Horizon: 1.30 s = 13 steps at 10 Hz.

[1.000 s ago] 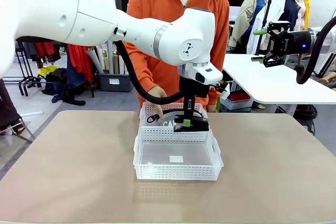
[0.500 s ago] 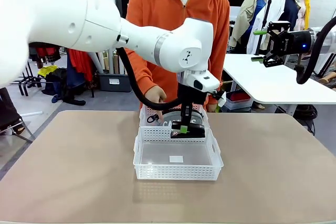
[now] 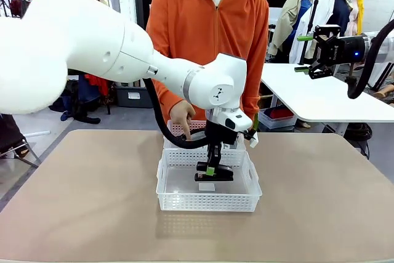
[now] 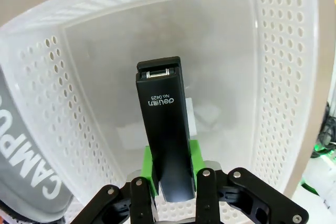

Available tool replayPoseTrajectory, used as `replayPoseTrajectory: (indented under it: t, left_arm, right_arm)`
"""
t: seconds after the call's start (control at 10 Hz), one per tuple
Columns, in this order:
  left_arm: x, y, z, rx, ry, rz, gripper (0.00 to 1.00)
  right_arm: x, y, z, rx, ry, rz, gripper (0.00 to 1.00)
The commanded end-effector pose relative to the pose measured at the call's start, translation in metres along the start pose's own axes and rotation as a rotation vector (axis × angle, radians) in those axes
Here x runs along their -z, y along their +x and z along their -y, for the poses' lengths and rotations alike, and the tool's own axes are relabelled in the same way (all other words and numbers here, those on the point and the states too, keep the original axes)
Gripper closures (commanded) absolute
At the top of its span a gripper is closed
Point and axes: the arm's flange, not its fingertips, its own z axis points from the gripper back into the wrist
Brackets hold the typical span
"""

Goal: Distribute items into two baskets.
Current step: Place the picked Stapler into the Organizing basket as instructed by the person.

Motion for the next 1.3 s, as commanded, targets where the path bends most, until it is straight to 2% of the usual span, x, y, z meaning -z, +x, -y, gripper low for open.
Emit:
replayPoseTrajectory:
  t: [0.0, 0.5, 0.6, 0.7, 1.1, 1.2]
  left_arm:
    - [0.004, 0.0, -0.003, -0.019, 0.018, -0.025, 1.0]
    - [0.026, -0.007, -0.001, -0.033, -0.027, -0.047, 1.0]
    - [0.026, -0.006, -0.001, -0.037, -0.032, -0.044, 0.93]
    - [0.025, -0.009, -0.003, -0.036, -0.032, -0.045, 0.79]
    - [0.024, -0.012, -0.001, -0.056, -0.05, -0.049, 0.01]
    - [0.02, -0.015, -0.001, -0.065, -0.061, -0.037, 0.0]
  right_arm:
    - [0.0, 0.0, -0.003, -0.004, 0.006, 0.003, 0.0]
    - [0.0, 0.0, -0.003, -0.004, 0.006, 0.003, 0.0]
    - [0.0, 0.0, -0.003, -0.004, 0.006, 0.003, 0.0]
    - [0.0, 0.0, -0.003, -0.004, 0.006, 0.003, 0.0]
    - [0.0, 0.0, -0.003, -0.004, 0.006, 0.003, 0.0]
    - [0.0, 0.0, -0.003, -0.004, 0.006, 0.003, 0.0]
